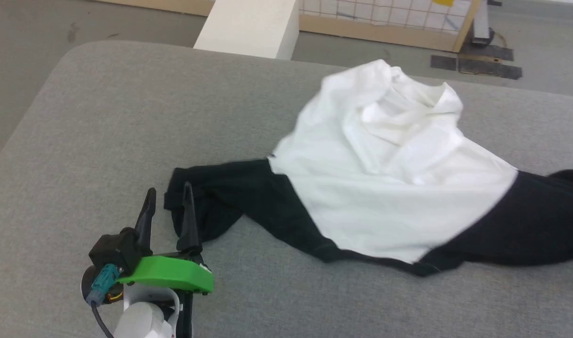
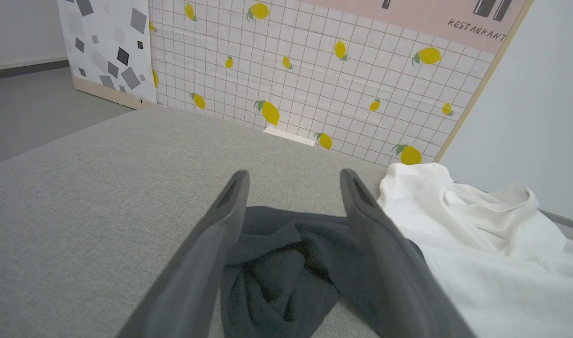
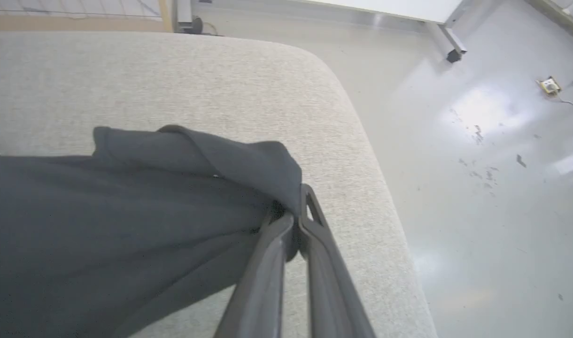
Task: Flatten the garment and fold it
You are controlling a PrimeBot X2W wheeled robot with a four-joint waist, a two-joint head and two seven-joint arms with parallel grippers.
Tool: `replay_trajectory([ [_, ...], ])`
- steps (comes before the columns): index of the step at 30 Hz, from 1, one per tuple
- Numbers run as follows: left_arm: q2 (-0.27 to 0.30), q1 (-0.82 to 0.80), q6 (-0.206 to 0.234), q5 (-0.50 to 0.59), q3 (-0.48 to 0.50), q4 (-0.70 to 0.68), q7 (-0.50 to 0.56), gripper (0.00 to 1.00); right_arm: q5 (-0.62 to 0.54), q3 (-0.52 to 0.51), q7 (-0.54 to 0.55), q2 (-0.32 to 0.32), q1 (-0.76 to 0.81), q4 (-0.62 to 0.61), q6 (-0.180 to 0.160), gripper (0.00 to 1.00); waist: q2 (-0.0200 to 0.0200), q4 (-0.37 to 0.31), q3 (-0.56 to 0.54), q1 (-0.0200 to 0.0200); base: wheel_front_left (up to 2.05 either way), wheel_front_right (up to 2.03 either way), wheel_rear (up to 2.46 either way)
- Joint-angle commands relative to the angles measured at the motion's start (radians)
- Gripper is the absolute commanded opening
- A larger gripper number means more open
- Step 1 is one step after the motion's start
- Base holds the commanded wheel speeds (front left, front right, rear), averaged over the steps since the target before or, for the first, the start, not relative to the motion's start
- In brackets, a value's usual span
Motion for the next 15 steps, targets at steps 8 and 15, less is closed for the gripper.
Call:
replay_trajectory([
  [8,-0.002,0.000,-0.035,0.024,-0.022,0.037,-0.004,1.00,-0.001,-0.075,-0.103,0.074,0.016,0.056,-0.002,1.00,0.0115,-0.042,-0.008,0.0000,0.00,0.00,0.00],
  [15,-0.002,0.006,-0.070,0.022,-0.102,0.093,0.083,1.00,0.071,0.010,-0.262,0.130,0.075,0.026,-0.002,1.00,0.0115,-0.074,-0.040,0.0000,0.00,0.00,0.00],
])
